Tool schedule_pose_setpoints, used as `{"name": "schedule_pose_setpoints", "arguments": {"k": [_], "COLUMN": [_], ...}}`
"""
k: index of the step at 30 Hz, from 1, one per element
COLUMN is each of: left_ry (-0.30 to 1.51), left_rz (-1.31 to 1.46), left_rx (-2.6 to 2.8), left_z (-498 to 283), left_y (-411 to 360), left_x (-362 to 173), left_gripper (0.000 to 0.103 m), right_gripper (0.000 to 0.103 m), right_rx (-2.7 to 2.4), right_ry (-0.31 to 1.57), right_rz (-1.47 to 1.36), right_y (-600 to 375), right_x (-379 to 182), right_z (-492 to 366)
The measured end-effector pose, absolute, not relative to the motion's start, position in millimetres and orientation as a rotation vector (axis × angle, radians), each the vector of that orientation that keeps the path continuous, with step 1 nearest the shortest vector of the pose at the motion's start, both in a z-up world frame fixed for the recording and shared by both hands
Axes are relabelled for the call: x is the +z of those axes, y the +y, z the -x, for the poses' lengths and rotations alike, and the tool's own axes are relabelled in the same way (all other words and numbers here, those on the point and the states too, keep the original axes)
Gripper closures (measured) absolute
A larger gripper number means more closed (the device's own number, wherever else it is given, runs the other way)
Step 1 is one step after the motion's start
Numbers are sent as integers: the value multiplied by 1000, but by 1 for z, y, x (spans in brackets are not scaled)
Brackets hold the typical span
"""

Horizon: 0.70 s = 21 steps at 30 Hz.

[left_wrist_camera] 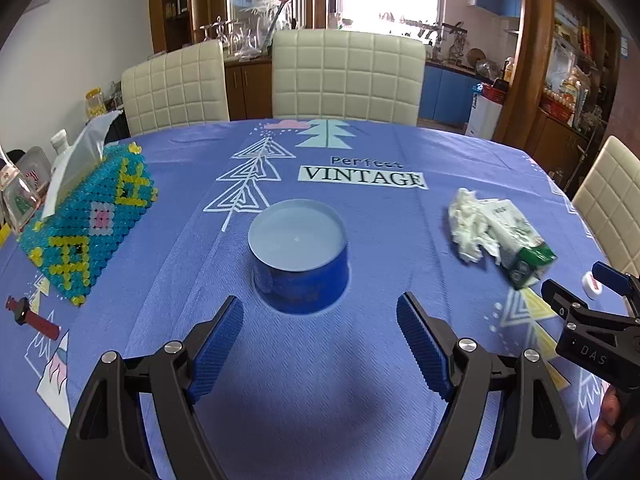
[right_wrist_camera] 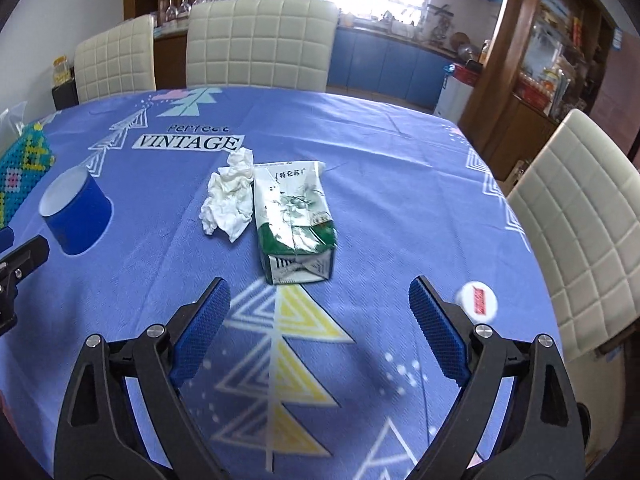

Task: Collect trash
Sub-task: 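Grasp the blue cylindrical can with left gripper while right grasps green-white milk carton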

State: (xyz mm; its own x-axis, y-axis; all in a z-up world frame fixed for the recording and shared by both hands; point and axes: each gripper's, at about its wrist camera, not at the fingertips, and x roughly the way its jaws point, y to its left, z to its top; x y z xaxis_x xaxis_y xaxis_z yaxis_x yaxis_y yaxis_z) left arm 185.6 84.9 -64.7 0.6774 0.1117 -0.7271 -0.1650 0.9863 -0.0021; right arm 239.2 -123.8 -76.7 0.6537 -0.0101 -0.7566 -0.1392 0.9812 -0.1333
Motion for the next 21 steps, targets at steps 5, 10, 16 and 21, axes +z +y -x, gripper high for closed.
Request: {"name": "schedule_pose_setpoints", "arguments": {"k": [5, 10, 16, 21], "left_ry": [840, 865, 869, 859], "left_rz": [50, 52, 89, 111], "left_rx": [174, 180, 185, 179], "left_z": [-216, -238, -244, -234], "left_y": [93, 96, 100, 99], "left_x": [-80, -92, -99, -95], "left_gripper": [26, 26, 26, 31], "right_gripper": [21, 33, 46, 46], "right_rx": [81, 89, 88, 85], "right_ry": [905, 940, 930, 913], "right_rz": [200, 200, 233, 240], "right_y": [-118, -118, -116, -118], "right_x": [-93, -104, -107, -101], "right_z": [-267, -282, -278, -263]}}
